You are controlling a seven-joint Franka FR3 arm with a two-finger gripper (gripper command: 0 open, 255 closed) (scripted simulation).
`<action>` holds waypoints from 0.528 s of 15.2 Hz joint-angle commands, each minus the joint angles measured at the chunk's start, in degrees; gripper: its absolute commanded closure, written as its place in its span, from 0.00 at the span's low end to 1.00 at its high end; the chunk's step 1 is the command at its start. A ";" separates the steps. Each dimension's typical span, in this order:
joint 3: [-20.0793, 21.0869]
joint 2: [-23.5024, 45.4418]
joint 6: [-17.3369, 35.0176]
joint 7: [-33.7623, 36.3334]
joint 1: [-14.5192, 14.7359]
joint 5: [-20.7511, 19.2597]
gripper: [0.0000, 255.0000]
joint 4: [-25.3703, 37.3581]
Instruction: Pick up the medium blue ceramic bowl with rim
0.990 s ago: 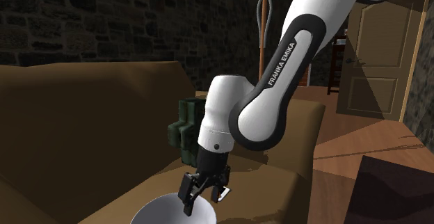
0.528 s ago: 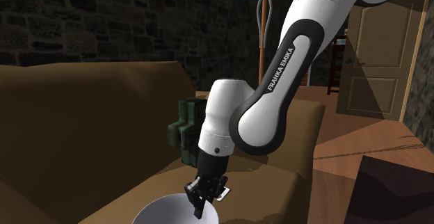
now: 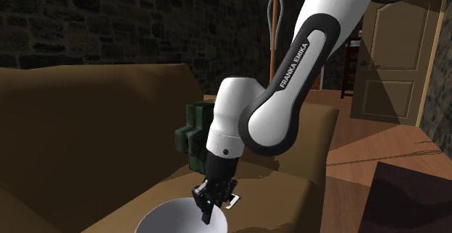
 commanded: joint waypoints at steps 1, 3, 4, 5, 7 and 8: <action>0.34 -1.44 -0.90 -0.04 -0.34 0.20 1.00 -0.49; 0.66 -2.89 -1.92 -0.02 -0.62 0.41 1.00 -0.91; 0.82 -3.60 -2.44 -0.01 -0.76 0.53 1.00 -1.10; 0.98 -4.31 -2.97 -0.01 -0.90 0.64 1.00 -1.27; 1.30 -5.72 -4.05 -0.01 -1.17 0.89 1.00 -1.59; 1.47 -6.41 -4.60 -0.01 -1.31 1.01 1.00 -1.73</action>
